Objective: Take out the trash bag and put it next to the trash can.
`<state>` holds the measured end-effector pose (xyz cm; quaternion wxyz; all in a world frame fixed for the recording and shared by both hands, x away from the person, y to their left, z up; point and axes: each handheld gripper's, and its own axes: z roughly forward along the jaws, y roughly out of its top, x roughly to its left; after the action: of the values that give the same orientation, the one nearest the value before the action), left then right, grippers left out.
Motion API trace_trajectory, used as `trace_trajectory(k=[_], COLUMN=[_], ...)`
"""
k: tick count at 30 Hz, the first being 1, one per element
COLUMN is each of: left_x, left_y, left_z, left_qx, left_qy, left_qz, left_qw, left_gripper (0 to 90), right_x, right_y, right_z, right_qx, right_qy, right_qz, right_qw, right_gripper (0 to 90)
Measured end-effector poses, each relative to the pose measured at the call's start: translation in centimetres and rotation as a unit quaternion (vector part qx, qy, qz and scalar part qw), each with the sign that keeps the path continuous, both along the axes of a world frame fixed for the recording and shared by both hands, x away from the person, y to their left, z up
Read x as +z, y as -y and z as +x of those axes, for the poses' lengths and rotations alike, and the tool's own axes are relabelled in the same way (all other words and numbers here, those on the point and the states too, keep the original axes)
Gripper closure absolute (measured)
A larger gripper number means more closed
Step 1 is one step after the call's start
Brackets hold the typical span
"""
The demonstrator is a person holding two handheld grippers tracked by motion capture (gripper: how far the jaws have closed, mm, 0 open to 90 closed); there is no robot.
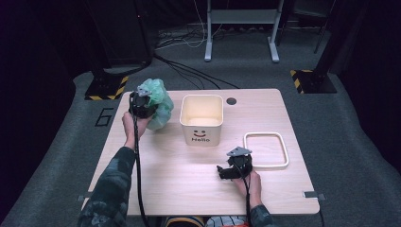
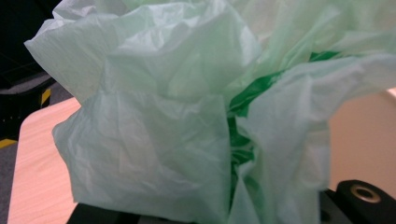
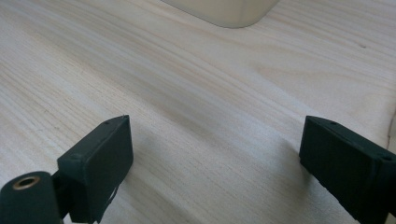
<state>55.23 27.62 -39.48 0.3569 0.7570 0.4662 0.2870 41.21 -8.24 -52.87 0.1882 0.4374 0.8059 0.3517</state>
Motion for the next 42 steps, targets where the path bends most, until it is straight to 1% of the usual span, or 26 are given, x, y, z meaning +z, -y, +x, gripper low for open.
trace_trajectory(k=[5, 6, 8, 9, 11, 12, 14, 15, 17, 18, 19, 21, 22, 23, 25, 26, 27, 28, 30, 32, 34, 35, 37, 38, 41, 42], left_x=[-0.8, -0.9, -1.0, -1.2, -1.8, -2.0, -2.7, -3.0, -3.3, -3.3, -3.3, -3.3, -3.2, -3.2, -3.0, -2.9, -2.8, -2.8, -2.8, -2.8, -2.9, -2.9, -2.9, -2.9, -3.1, -3.1], left_y=[0.1, 0.2, 0.5, 0.6, 0.9, 1.1, 1.6, 1.7, 2.1, 2.2, 2.4, 2.6, 2.7, 2.8, 2.9, 2.9, 2.8, 2.7, 2.5, 2.4, 2.2, 1.9, 1.7, 1.6, 1.1, 1.0], left_z=[0.5, 0.6, 0.9, 1.1, 1.3, 1.3, 1.4, 1.3, 1.2, 1.2, 1.2, 1.2, 1.1, 1.0, 0.8, 0.7, 0.6, 0.5, 0.2, -0.2, -0.8, -1.1, -1.6, -1.9, -2.9, -3.2], left_qx=[0.009, 0.007, 0.009, 0.009, 0.005, 0.003, -0.002, -0.005, -0.005, -0.008, -0.003, -0.004, -0.002, 0.003, 0.016, 0.023, 0.024, 0.022, 0.022, 0.019, 0.013, 0.012, 0.013, 0.012, 0.001, -0.004], left_qy=[-0.001, -0.001, -0.002, -0.005, -0.016, -0.020, -0.037, -0.041, -0.048, -0.050, -0.054, -0.054, -0.057, -0.061, -0.064, -0.063, -0.063, -0.065, -0.068, -0.072, -0.074, -0.073, -0.072, -0.075, -0.082, -0.081], left_qz=[0.013, 0.017, 0.040, 0.039, 0.030, 0.030, 0.028, 0.022, 0.010, 0.009, 0.011, 0.015, 0.014, 0.018, 0.021, 0.020, 0.020, 0.015, 0.012, 0.011, 0.011, 0.004, 0.004, 0.004, 0.003, 0.001], left_qw=[0.9999, 0.9998, 0.9992, 0.9992, 0.9994, 0.9993, 0.9989, 0.9989, 0.9988, 0.9987, 0.9985, 0.9984, 0.9982, 0.9980, 0.9976, 0.9976, 0.9975, 0.9976, 0.9974, 0.9971, 0.9971, 0.9973, 0.9973, 0.9971, 0.9966, 0.9967], left_gripper=[82.0, 82.0, 81.7, 81.7, 81.1, 80.6, 78.4, 77.2, 71.2, 68.4, 62.8, 56.1, 51.1, 47.0, 29.2, 25.0, 21.4, 18.7, 14.3, 12.3, 6.8, 5.0, 2.9, 1.8, 0.0, 0.0], right_x=[0.0, 0.0, 0.0, 0.0, 0.0, 0.0, 0.0, 0.0, 0.0, 0.0, 0.0, 0.0, 0.0, 0.0, 0.0, 0.0, 0.0, 0.0, 0.0, 0.0, 0.0, 0.0, 0.0, 0.0, 0.0, 0.0], right_y=[0.0, 0.0, 0.0, 0.0, 0.0, 0.1, 0.1, 0.0, 0.1, 0.1, 0.1, 0.1, 0.1, 0.1, 0.1, 0.1, 0.1, 0.1, 0.1, 0.1, 0.1, 0.1, 0.1, 0.1, 0.1, 0.1], right_z=[0.0, 0.0, 0.0, 0.0, 0.0, 0.0, 0.0, 0.0, 0.0, 0.0, 0.0, 0.0, 0.0, 0.0, 0.0, 0.0, 0.0, 0.0, 0.0, 0.0, 0.0, 0.0, 0.0, 0.0, 0.0, 0.0], right_qx=[0.001, 0.001, 0.002, 0.002, 0.002, 0.002, 0.002, 0.002, 0.002, 0.002, 0.002, 0.002, 0.002, 0.002, 0.002, 0.002, 0.002, 0.002, 0.002, 0.001, 0.001, 0.001, 0.001, 0.001, 0.001, 0.001], right_qy=[0.000, 0.001, 0.001, 0.001, 0.001, 0.000, 0.001, 0.000, 0.001, 0.001, 0.001, 0.001, 0.001, 0.001, 0.001, 0.001, 0.002, 0.002, 0.002, 0.002, 0.002, 0.002, 0.002, 0.002, 0.002, 0.002], right_qz=[0.000, -0.001, -0.001, -0.001, -0.001, 0.000, 0.000, 0.000, 0.000, 0.000, 0.000, 0.000, 0.000, 0.000, 0.000, 0.000, -0.001, -0.001, -0.001, 0.000, 0.000, 0.000, 0.000, 0.000, 0.000, 0.000], right_qw=[1.0000, 1.0000, 1.0000, 1.0000, 1.0000, 1.0000, 1.0000, 1.0000, 1.0000, 1.0000, 1.0000, 1.0000, 1.0000, 1.0000, 1.0000, 1.0000, 1.0000, 1.0000, 1.0000, 1.0000, 1.0000, 1.0000, 1.0000, 1.0000, 1.0000, 1.0000], right_gripper=[8.9, 8.9, 9.0, 9.0, 9.1, 9.2, 9.3, 9.4, 9.7, 9.7, 9.8, 9.8, 9.8, 9.8, 9.9, 10.0, 10.0, 10.0, 10.0, 10.3, 10.3, 10.3, 10.4, 10.4, 10.4, 10.4])
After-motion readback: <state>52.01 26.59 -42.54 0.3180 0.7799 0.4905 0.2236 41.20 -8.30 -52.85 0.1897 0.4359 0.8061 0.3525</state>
